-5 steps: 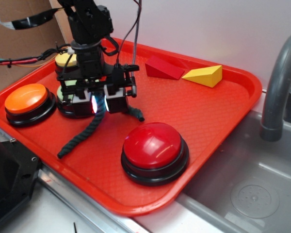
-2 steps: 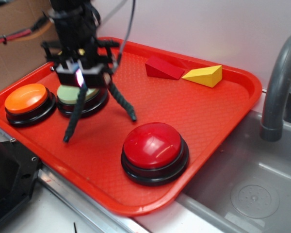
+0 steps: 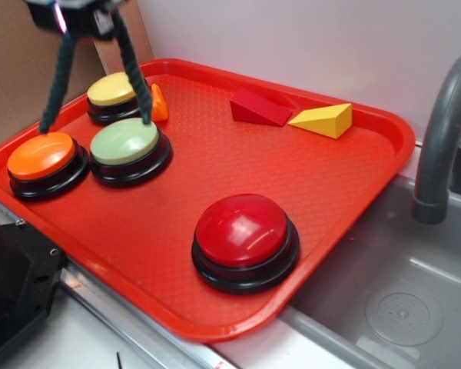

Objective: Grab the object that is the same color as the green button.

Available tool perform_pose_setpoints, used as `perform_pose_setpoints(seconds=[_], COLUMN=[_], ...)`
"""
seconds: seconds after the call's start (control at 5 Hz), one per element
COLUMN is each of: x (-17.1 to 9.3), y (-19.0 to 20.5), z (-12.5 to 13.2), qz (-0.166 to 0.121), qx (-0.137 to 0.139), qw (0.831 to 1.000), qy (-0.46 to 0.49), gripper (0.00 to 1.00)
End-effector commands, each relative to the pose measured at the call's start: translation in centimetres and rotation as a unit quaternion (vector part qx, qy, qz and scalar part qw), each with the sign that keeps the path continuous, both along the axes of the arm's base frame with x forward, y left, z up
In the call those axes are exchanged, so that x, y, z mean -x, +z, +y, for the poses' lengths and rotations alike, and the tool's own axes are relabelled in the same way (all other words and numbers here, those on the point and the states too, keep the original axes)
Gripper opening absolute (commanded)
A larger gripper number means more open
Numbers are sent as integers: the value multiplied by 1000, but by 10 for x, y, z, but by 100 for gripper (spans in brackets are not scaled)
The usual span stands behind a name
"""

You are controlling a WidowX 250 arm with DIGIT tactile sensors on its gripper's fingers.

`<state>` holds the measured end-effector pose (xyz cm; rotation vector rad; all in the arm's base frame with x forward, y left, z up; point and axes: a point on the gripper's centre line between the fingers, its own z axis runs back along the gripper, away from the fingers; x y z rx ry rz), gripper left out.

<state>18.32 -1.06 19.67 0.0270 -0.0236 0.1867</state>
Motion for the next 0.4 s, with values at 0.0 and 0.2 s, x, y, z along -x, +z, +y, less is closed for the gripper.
perform_pose_setpoints(seconds=[0.0, 0.2], x=[-18, -18], y=[61, 57], z=[11, 9], qz=[-47, -40], qx=[-5, -13], qw=[998, 999], qy=[-30, -34], gripper=[0, 0])
